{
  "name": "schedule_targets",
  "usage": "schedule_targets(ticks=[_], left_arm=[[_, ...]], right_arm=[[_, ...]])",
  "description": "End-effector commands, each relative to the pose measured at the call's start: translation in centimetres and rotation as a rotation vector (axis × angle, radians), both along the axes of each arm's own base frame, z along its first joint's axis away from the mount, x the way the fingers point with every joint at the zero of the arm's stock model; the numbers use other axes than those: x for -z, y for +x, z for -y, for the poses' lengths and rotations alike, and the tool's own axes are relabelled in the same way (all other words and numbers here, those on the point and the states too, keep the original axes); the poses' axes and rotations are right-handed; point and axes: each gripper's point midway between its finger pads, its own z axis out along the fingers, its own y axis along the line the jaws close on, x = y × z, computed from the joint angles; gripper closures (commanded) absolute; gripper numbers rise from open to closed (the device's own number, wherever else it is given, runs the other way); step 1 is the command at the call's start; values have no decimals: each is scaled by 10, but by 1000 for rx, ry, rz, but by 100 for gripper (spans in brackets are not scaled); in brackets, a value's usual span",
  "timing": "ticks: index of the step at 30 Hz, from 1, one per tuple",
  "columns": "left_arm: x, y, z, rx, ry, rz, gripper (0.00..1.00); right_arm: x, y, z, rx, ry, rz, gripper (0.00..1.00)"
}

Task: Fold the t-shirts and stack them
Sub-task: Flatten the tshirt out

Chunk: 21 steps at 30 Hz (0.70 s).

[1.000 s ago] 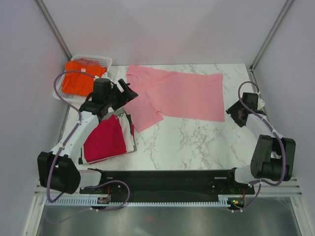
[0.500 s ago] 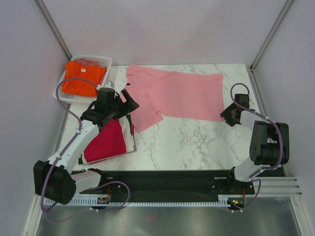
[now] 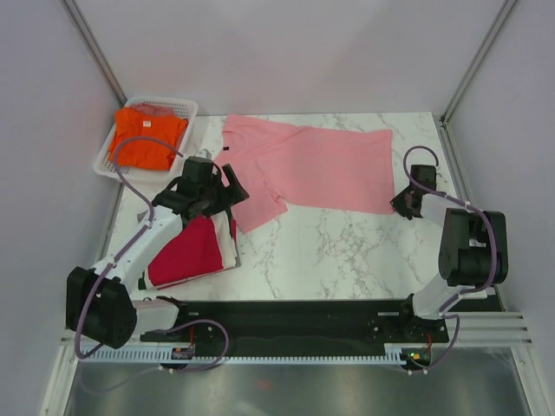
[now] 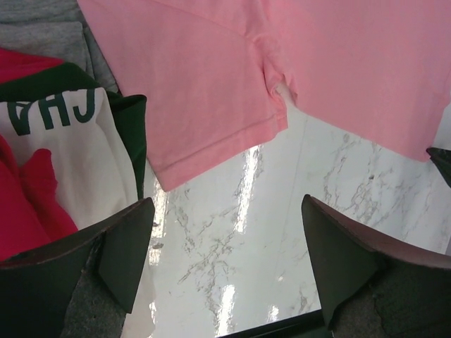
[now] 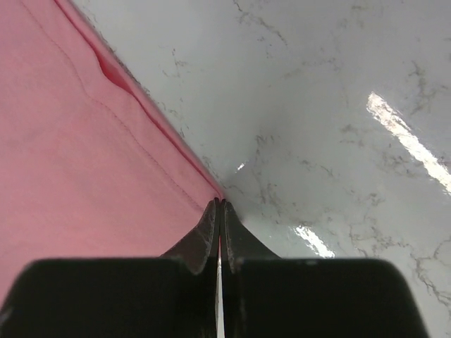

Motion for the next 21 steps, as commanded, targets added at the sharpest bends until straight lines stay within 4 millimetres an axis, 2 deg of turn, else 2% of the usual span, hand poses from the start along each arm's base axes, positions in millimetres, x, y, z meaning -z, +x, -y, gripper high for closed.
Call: schedule_targets(ticks=[1,4,7,9,14,16,21], left_arm=[[1,2,4,25,60,10,8],[11,-1,17,51,79,-19,8],[25,-5,32,94,91,-62,10],[35,-7,40,107,99,-90,12],[59,-9,45,121,150,-156,25],[70,-9,48,122,167,-187,27],[80,-5,62,114,213,-202,28]], right_arm=[[-18,5,14,33,-64,27,100],[-27,0,33,97,-92,35,100],[-31,-2,44,124,-83,44,100],[-31,-3,45,123,-85,45,100],[-29,-9,50,146,-88,40,100],[-30,-11,56,167,-83,44,100],[-29,-16,69,211,-53,47,100]])
